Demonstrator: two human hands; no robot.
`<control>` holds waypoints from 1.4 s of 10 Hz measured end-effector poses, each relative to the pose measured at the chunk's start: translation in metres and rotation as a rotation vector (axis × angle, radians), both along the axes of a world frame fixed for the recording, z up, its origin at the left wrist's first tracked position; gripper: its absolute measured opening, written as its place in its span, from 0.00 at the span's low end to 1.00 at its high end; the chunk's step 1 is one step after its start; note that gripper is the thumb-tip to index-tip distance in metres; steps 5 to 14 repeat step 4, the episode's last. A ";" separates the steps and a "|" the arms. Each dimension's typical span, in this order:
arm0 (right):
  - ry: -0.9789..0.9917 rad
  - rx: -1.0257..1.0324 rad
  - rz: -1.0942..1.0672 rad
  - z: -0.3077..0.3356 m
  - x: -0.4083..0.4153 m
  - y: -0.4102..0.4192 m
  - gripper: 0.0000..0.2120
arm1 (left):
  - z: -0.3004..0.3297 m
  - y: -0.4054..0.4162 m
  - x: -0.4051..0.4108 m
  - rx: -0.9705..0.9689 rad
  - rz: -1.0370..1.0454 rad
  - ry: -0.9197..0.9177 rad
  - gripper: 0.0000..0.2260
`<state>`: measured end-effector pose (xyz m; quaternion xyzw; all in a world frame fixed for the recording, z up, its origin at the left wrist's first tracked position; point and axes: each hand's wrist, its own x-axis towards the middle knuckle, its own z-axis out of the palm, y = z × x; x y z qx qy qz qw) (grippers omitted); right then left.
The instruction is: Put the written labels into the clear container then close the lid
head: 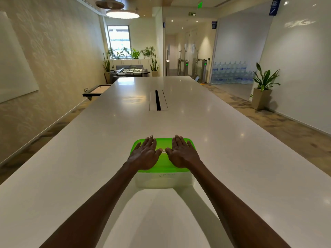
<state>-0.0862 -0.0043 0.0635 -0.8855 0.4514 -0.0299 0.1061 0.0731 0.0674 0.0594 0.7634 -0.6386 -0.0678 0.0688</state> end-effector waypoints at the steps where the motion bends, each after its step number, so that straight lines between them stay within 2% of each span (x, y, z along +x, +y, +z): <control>1: -0.008 0.001 0.001 0.001 0.000 0.001 0.33 | 0.001 0.000 0.000 0.001 0.004 0.008 0.30; 3: -0.056 0.038 -0.007 0.006 0.000 0.002 0.33 | 0.007 0.001 -0.001 -0.015 0.020 0.085 0.29; 4: -0.133 -0.030 -0.018 0.009 0.002 0.000 0.33 | 0.015 0.002 -0.004 -0.119 0.030 0.113 0.28; 14: -0.133 -0.030 -0.018 0.009 0.002 0.000 0.33 | 0.015 0.002 -0.004 -0.119 0.030 0.113 0.28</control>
